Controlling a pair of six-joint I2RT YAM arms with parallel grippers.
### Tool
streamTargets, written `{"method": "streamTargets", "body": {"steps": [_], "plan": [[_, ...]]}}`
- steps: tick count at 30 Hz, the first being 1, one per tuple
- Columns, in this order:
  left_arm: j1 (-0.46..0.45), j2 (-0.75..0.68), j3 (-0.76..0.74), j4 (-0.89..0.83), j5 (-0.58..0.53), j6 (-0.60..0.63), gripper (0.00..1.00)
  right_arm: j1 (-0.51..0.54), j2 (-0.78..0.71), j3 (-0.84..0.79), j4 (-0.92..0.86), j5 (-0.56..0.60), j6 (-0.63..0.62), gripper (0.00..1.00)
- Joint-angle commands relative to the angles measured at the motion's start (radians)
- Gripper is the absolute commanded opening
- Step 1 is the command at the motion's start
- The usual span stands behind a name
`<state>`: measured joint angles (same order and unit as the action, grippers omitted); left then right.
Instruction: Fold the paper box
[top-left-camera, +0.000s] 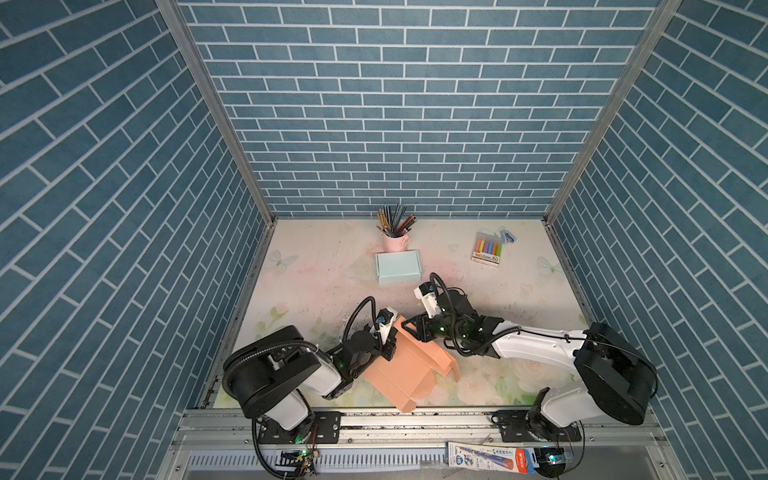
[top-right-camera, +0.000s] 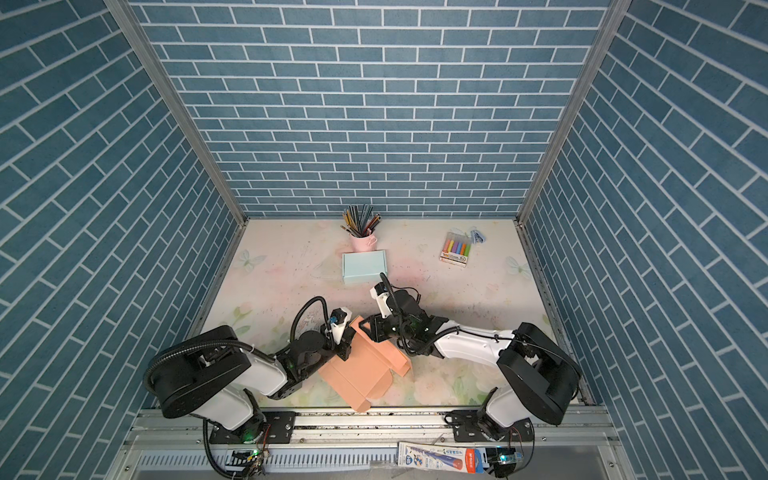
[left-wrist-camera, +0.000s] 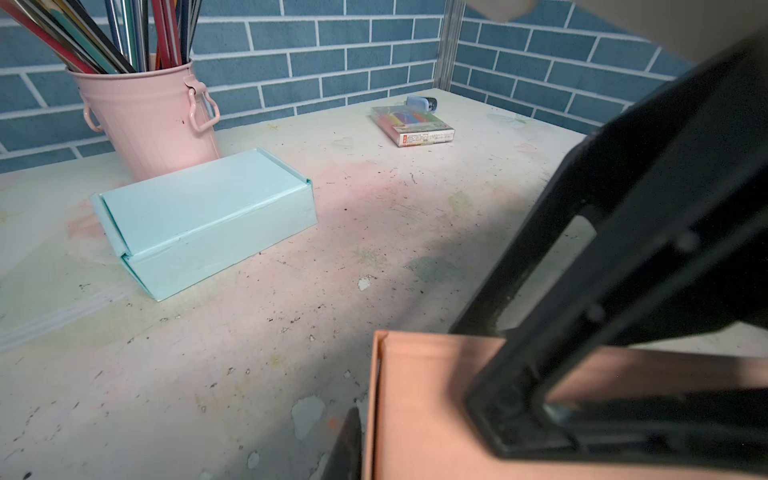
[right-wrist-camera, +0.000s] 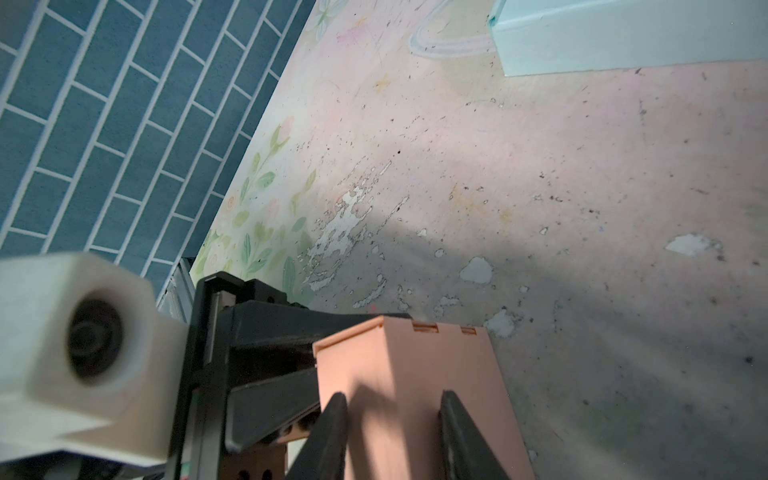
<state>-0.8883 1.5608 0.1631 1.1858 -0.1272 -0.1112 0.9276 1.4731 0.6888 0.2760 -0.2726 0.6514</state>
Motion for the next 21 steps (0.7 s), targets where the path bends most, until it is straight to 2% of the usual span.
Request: {"method": "streamTargets", "body": {"steps": [1,9,14,21], "plan": [[-0.011,-0.013,-0.004,-0.001,-0.021,0.011,0.1,0.001,0.008,-0.021,-0.074,0.016,0.022,0.37],[-0.018,-0.011,-0.004,-0.002,-0.034,0.011,0.07,0.001,0.0,-0.026,-0.06,0.002,0.017,0.37],[-0.018,-0.008,-0.004,0.0,-0.038,0.009,0.13,0.001,-0.016,-0.034,-0.048,0.003,0.014,0.37],[-0.021,0.014,0.017,0.0,-0.034,0.013,0.12,0.002,-0.023,-0.037,-0.043,0.004,0.013,0.37]]}}
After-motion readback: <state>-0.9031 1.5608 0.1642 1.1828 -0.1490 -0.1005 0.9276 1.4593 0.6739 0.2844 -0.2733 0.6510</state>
